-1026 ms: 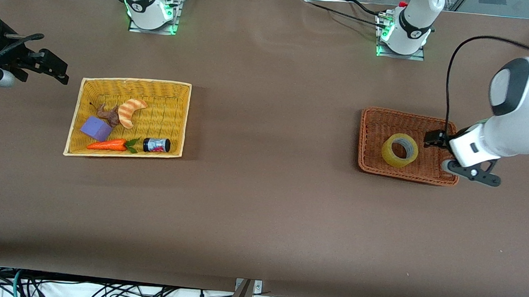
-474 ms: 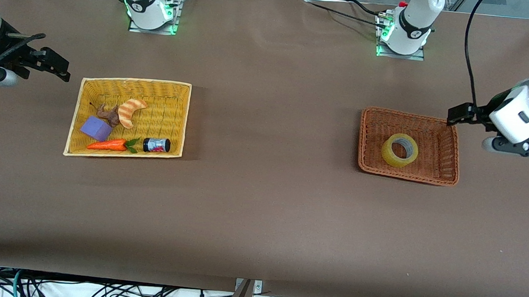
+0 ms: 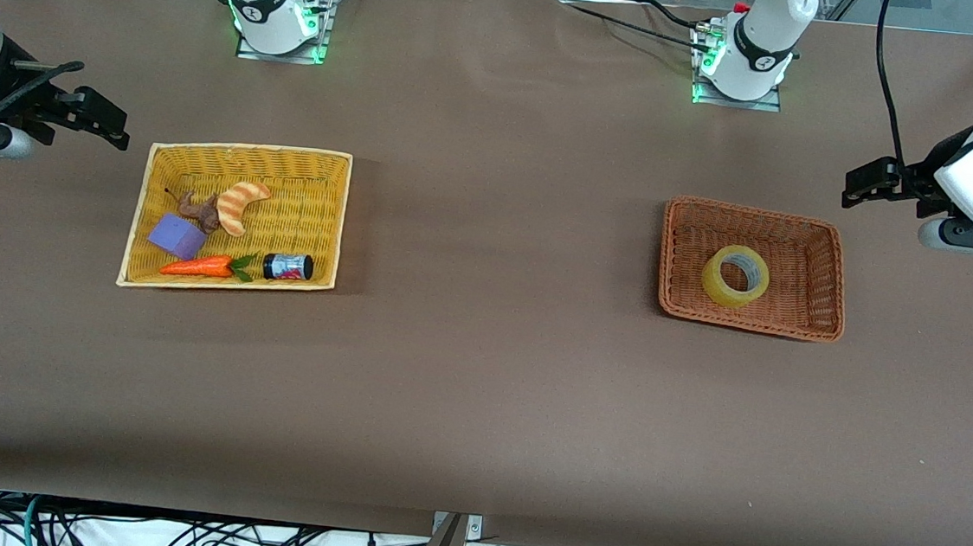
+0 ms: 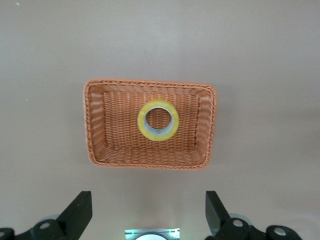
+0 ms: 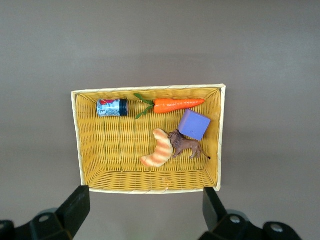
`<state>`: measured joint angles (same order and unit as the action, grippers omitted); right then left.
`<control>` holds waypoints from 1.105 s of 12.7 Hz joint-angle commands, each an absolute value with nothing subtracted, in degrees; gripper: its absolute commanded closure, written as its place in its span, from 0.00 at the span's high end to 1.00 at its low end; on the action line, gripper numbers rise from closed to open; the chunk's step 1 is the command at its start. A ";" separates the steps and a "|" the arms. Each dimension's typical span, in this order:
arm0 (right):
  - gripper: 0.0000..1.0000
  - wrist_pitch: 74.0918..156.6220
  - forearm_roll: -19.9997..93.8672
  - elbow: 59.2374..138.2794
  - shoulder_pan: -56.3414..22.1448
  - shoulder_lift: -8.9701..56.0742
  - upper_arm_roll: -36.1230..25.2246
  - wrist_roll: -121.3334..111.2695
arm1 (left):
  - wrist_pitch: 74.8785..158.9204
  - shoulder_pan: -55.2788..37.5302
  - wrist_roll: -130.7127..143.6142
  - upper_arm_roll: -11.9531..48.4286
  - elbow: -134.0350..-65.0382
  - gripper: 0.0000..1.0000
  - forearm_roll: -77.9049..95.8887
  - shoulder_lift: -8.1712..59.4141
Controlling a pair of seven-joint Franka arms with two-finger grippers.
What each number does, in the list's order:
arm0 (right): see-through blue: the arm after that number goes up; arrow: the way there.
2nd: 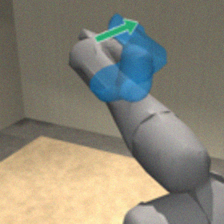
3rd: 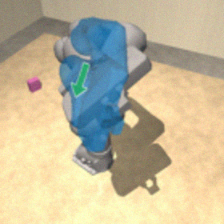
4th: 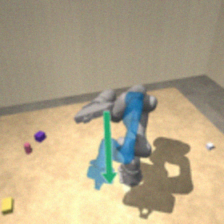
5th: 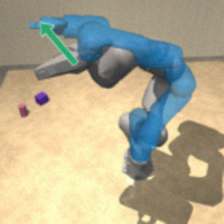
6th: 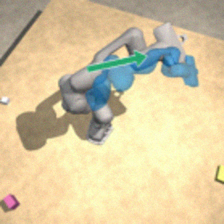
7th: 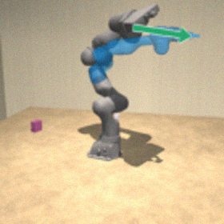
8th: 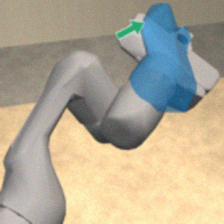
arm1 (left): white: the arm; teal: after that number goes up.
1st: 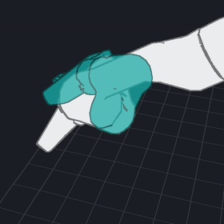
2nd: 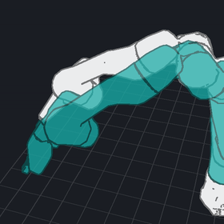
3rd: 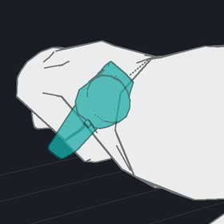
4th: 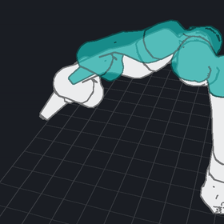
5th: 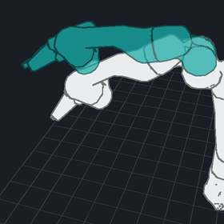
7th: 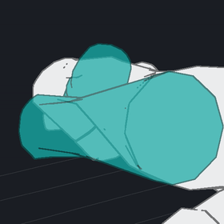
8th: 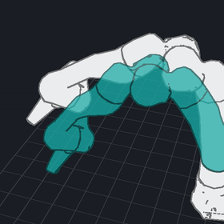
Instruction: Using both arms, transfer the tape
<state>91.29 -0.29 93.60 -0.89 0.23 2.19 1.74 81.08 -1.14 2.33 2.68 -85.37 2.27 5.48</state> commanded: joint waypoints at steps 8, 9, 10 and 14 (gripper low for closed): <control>1.00 89.47 -0.53 92.37 -0.97 0.35 2.20 1.40 | 80.95 -0.09 2.46 2.37 -84.81 1.00 5.01 6.24; 1.00 89.21 -0.61 92.37 -0.97 0.26 2.20 1.41 | 80.95 -0.09 2.46 2.46 -84.81 1.00 4.92 6.33; 1.00 89.12 -0.53 92.37 -0.97 0.35 2.20 1.32 | 80.95 -0.09 2.46 2.46 -84.81 1.00 4.92 6.24; 1.00 89.12 -0.44 92.37 -0.97 0.35 2.20 1.32 | 80.95 -0.17 2.46 2.55 -84.81 1.00 4.83 6.33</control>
